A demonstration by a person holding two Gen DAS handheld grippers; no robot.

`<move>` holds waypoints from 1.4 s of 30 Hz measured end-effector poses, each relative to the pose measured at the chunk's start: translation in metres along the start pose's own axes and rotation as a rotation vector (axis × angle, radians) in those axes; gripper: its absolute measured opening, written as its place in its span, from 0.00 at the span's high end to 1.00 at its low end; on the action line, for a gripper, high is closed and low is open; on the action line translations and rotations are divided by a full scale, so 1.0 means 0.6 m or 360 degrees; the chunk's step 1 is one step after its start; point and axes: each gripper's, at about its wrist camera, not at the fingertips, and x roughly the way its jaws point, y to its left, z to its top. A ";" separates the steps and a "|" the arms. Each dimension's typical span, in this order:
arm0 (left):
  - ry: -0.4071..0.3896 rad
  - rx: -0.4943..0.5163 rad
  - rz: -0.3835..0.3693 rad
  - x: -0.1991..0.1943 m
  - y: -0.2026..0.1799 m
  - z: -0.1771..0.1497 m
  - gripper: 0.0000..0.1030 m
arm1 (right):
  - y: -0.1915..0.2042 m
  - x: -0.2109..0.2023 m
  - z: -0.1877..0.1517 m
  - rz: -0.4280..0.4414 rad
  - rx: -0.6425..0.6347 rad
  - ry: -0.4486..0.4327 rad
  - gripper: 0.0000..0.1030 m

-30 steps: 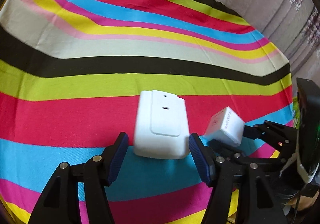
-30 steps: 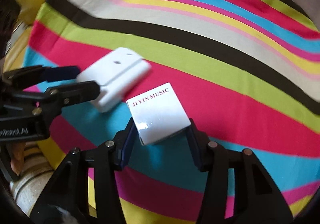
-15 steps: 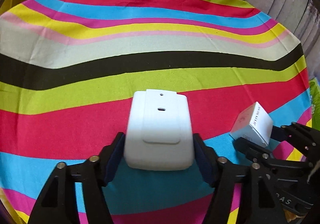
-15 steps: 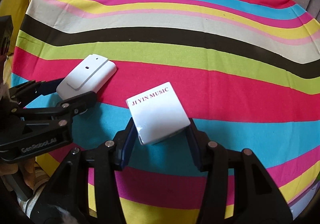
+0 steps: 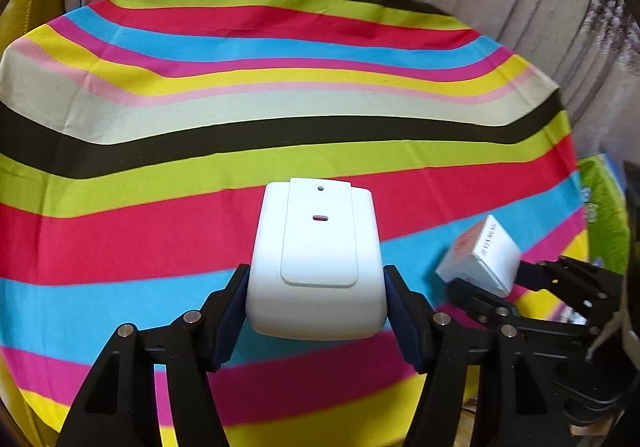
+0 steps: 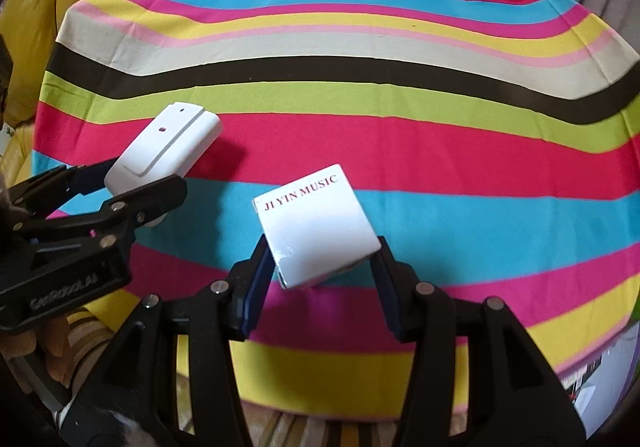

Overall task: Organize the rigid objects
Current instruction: 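Carry the charger and JIYIN MUSIC box to the storage box with both tools, then open both tools to drop the charger and JIYIN MUSIC box into the storage box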

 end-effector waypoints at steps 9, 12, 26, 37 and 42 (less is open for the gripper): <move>0.0006 0.0029 -0.0204 -0.035 -0.076 -0.030 0.37 | -0.035 -0.072 -0.055 -0.0090 0.0102 -0.0076 0.49; 0.0022 0.0054 -0.0275 -0.050 -0.108 -0.049 0.37 | -0.056 -0.098 -0.079 -0.0110 0.0150 -0.0086 0.49; 0.0149 0.0276 -0.0571 -0.080 -0.288 -0.115 0.37 | -0.189 -0.208 -0.216 -0.0310 0.0383 -0.0098 0.49; 0.0313 0.0569 -0.0633 -0.070 -0.436 -0.174 0.37 | -0.305 -0.263 -0.330 -0.0483 0.0594 -0.0043 0.49; 0.0380 0.0590 -0.0633 -0.061 -0.462 -0.188 0.37 | -0.332 -0.275 -0.362 -0.0517 0.0679 -0.0031 0.49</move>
